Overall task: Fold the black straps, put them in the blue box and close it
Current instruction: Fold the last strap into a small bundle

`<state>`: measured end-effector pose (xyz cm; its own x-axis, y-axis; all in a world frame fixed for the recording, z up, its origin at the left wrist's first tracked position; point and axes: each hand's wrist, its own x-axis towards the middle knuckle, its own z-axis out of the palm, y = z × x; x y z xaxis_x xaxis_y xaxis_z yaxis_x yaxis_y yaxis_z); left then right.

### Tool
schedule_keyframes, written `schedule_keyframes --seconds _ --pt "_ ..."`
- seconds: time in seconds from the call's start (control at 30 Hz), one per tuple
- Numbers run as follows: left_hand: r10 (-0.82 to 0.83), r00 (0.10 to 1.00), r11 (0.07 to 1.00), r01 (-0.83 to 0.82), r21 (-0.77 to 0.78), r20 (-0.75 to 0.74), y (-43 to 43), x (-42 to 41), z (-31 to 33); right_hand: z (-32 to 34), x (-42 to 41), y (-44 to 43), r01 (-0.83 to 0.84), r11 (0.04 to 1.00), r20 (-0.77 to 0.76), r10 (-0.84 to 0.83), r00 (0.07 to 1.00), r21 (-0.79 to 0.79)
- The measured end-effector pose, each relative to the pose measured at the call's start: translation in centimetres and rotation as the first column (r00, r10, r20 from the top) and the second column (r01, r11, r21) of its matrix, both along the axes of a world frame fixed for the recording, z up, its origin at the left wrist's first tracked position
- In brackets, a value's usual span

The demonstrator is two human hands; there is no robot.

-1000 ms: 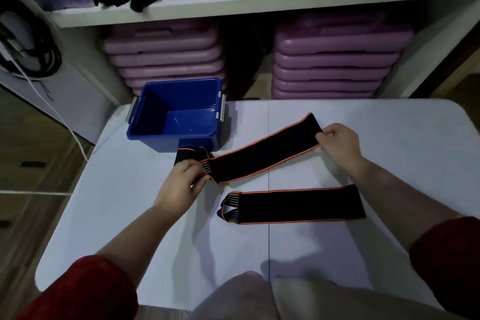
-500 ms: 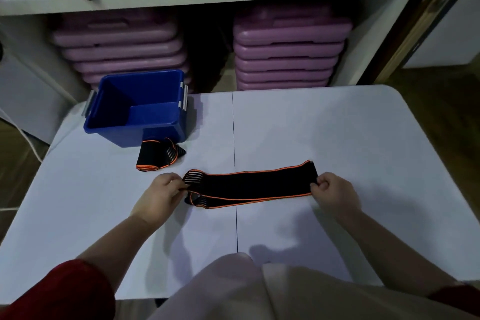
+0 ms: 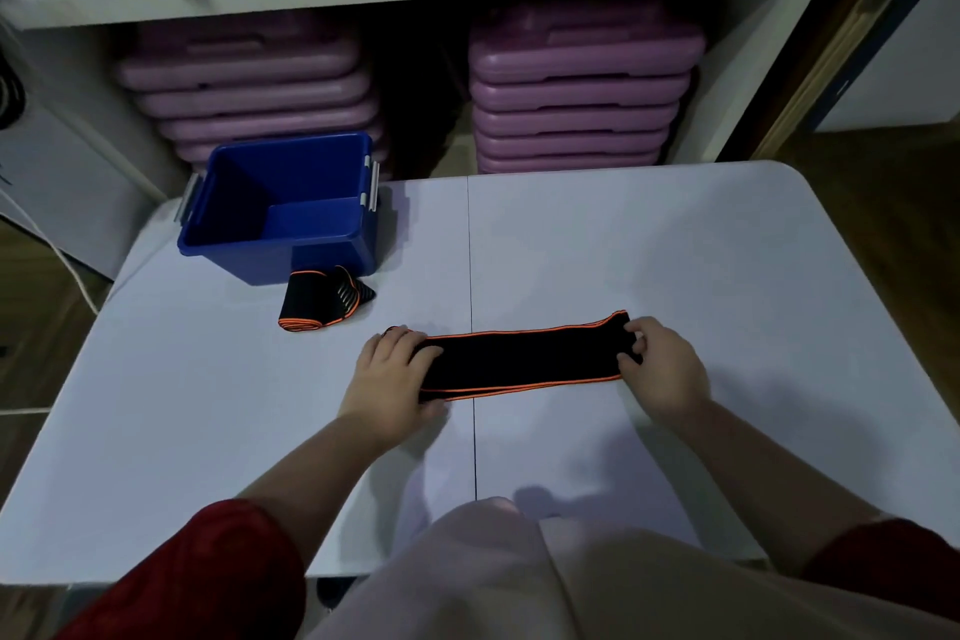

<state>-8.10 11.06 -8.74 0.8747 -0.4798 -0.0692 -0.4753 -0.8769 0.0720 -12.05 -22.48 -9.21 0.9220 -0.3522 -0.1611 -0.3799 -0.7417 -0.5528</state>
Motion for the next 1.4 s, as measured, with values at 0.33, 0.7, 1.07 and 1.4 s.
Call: schedule_keyframes --seconds 0.33,0.7,1.07,1.4 --pt "0.071 0.980 0.966 -0.021 0.259 -0.186 -2.6 2.1 0.1 0.7 1.8 -0.9 -0.076 0.969 -0.094 0.055 0.994 -0.235" --pt "-0.159 0.987 0.910 0.147 0.387 -0.001 -4.4 5.4 0.1 -0.9 3.5 -2.1 -0.632 0.648 -0.396 0.495 0.773 -0.425" --pt "0.302 0.907 0.935 -0.342 -0.095 -0.292 -8.9 8.8 0.3 1.6 1.3 2.0 -0.469 0.862 -0.459 0.344 0.820 -0.193" --pt "0.158 0.584 0.535 -0.728 -0.428 -0.796 -11.6 10.4 1.6 2.3 2.6 1.6 -0.354 0.860 -0.338 0.477 0.811 0.366"
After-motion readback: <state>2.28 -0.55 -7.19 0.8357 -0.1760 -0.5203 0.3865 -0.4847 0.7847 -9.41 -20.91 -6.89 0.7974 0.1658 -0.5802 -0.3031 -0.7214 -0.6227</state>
